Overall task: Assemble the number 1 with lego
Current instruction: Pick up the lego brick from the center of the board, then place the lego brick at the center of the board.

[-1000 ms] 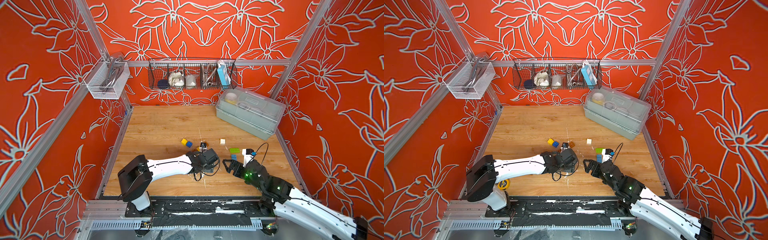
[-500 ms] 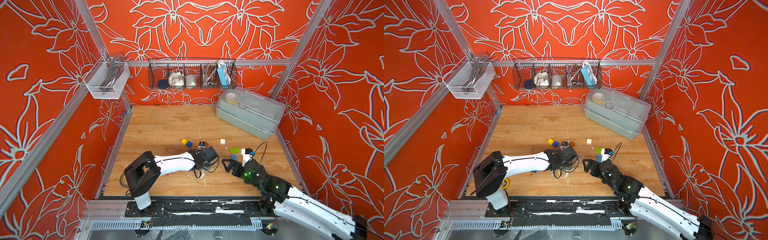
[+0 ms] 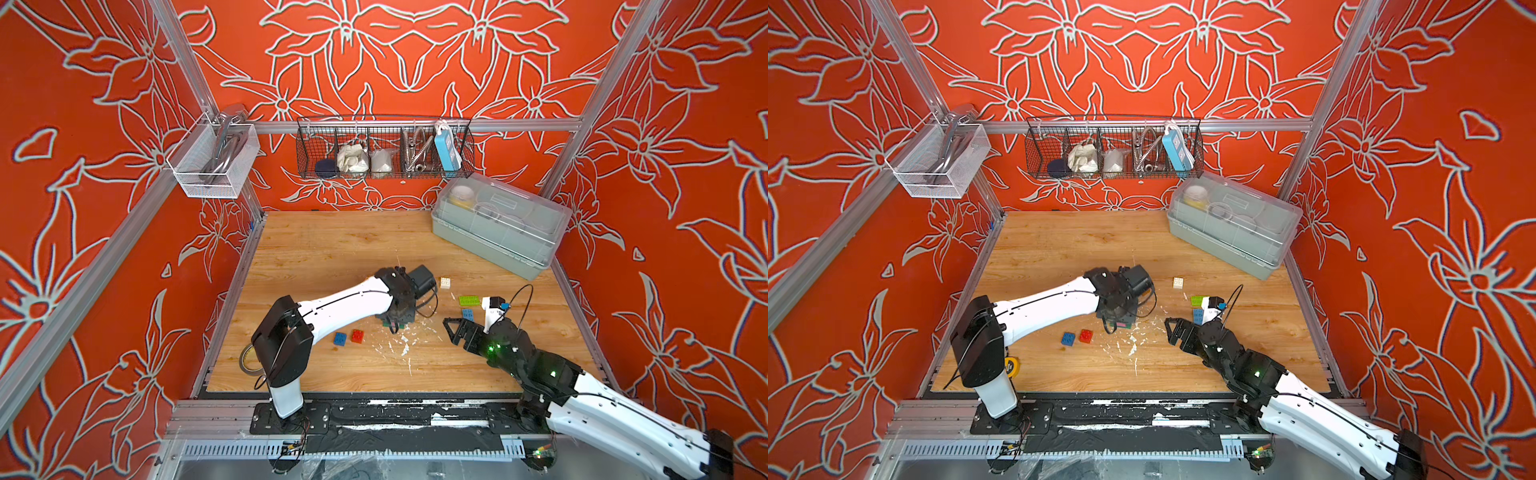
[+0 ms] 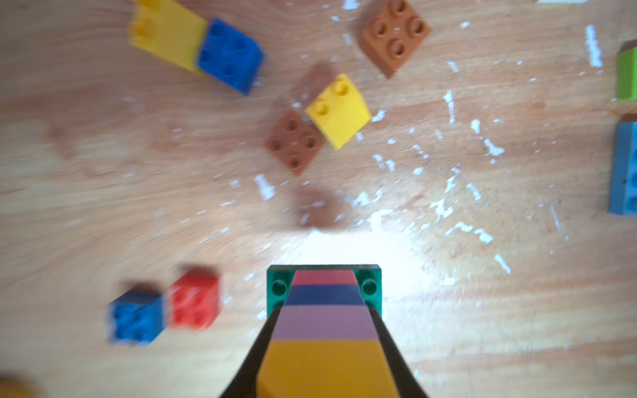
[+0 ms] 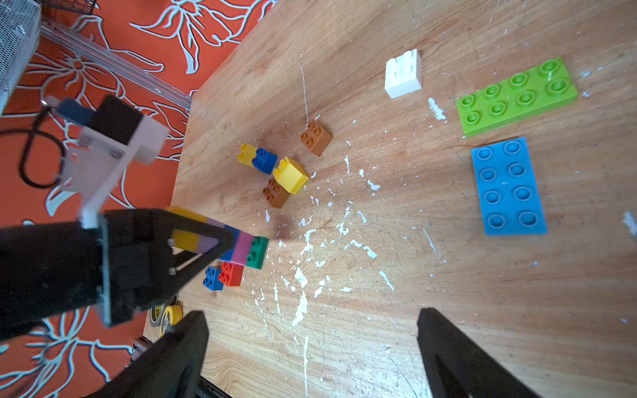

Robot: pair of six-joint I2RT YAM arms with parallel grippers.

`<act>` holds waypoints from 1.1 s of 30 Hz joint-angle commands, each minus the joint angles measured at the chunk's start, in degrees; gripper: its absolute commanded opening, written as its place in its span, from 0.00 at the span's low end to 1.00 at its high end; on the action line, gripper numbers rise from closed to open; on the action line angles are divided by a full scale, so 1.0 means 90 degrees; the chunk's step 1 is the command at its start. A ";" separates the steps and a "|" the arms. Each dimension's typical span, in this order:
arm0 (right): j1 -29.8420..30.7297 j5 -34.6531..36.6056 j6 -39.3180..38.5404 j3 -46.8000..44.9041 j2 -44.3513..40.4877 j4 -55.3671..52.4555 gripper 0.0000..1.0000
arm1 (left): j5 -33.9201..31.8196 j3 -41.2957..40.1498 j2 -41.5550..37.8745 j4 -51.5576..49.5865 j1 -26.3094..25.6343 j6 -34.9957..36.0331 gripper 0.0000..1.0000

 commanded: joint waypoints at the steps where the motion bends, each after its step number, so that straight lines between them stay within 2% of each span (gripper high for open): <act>1: -0.0020 0.0001 -0.0055 0.0029 0.0018 0.0109 1.00 | 0.0366 0.0567 0.0005 -0.2411 0.0829 0.0585 0.11; 7: -0.0015 -0.0229 -0.0189 0.0144 0.0162 0.0120 1.00 | 0.1642 0.1284 0.0174 -0.2931 0.2499 0.1314 0.10; 11: -0.0016 -0.0330 -0.0249 0.0154 0.0167 0.0165 1.00 | 0.1804 0.1978 0.0969 -0.3217 0.3073 0.1584 0.11; 16: -0.0020 -0.0442 -0.0288 0.0127 0.0119 0.0209 1.00 | 0.1796 0.2929 0.2071 -0.3673 0.3541 0.1879 0.11; 21: -0.0026 -0.0484 -0.0288 0.0087 0.0052 0.0222 1.00 | 0.1896 0.3025 0.2610 -0.3603 0.3972 0.1933 0.11; 33: -0.0025 -0.0538 -0.0281 0.0008 0.0066 0.0388 1.00 | 0.1818 0.3254 0.3208 -0.3506 0.4024 0.1948 0.12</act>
